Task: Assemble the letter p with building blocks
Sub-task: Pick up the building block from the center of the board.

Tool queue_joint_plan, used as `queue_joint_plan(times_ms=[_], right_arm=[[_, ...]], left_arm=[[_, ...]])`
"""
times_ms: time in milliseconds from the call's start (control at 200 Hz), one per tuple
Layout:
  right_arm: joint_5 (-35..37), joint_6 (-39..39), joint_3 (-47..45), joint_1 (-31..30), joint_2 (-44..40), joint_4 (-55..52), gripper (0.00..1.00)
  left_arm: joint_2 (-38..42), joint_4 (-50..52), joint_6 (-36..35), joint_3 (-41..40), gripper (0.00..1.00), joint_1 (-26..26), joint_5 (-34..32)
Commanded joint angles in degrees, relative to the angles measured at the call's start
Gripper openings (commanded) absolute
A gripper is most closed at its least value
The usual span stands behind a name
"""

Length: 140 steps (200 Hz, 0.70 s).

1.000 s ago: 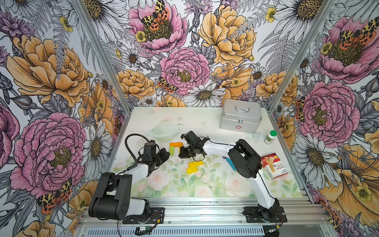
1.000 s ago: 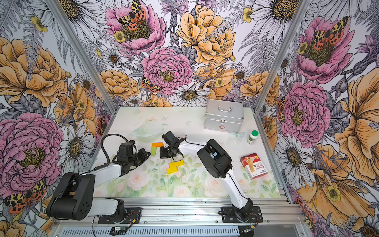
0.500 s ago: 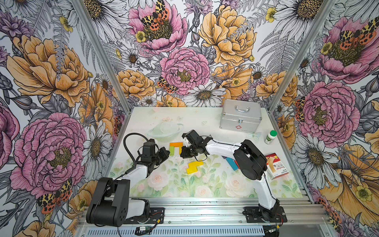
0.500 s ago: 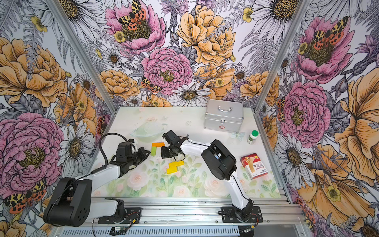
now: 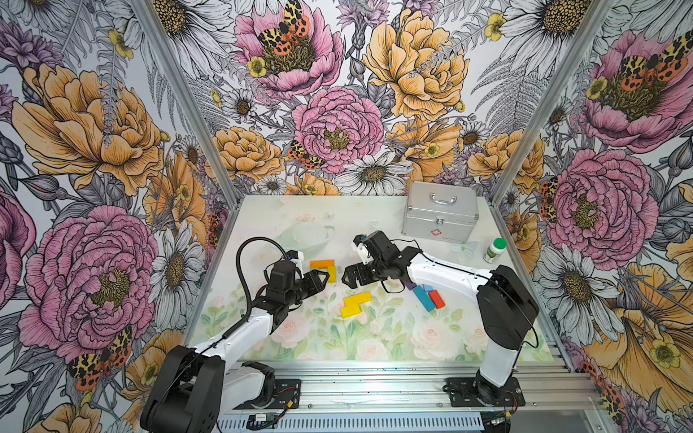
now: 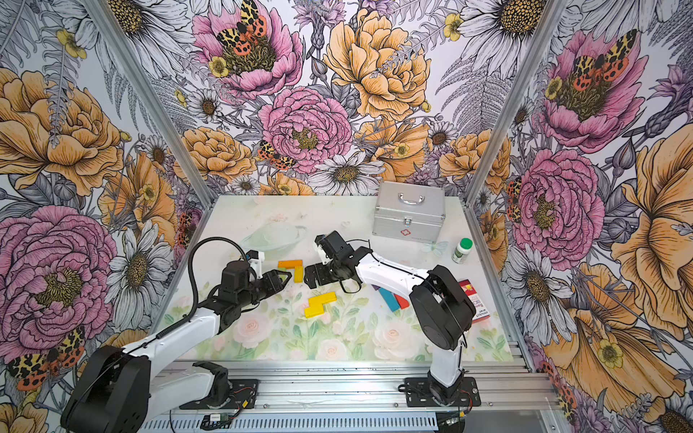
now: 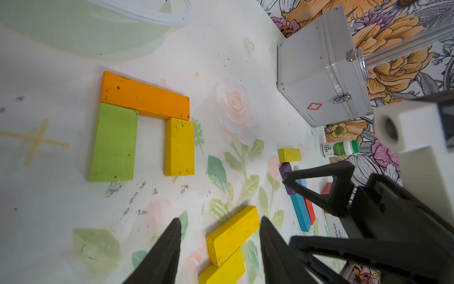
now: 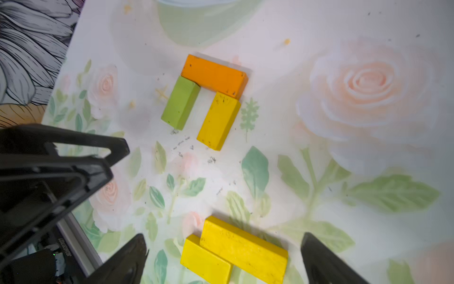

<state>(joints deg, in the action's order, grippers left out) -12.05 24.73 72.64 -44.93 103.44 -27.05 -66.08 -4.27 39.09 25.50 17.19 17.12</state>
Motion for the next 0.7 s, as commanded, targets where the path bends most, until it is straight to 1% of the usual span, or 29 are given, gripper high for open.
queue_joint_plan(times_ms=[0,45,105,140,240,485,600,695], right_arm=[[4.51,-2.74,-2.24,-2.14,-4.66,-3.19,0.99],[1.95,-2.50,-2.88,-2.27,-4.69,-3.30,0.99],[-2.06,-1.68,-2.94,-2.41,-3.60,-3.45,0.99],[-2.30,-0.80,-2.88,-3.04,-2.85,-3.42,0.99],[0.89,0.75,-1.81,-5.73,-0.58,-3.89,0.99],[7.52,5.72,0.94,-8.40,3.37,-3.89,0.99],[8.97,7.70,1.94,-9.42,4.65,-4.17,0.95],[11.81,9.09,3.41,-10.24,6.18,-5.78,0.90]], left_arm=[[1.89,0.80,-0.08,1.15,0.66,-0.03,-2.34],[2.54,1.27,-0.11,1.11,0.69,-0.29,-2.68],[3.08,2.46,-0.46,1.39,0.71,-0.66,-3.09],[3.20,3.42,-0.80,1.63,0.72,-1.05,-3.36],[3.58,5.68,-1.47,2.17,0.73,-2.60,-3.23],[7.71,8.19,-0.44,-0.72,0.73,-7.48,-3.69],[9.21,8.84,-0.10,-1.74,0.73,-10.27,-2.54],[10.30,8.92,0.11,-2.76,0.72,-11.84,-2.15]])
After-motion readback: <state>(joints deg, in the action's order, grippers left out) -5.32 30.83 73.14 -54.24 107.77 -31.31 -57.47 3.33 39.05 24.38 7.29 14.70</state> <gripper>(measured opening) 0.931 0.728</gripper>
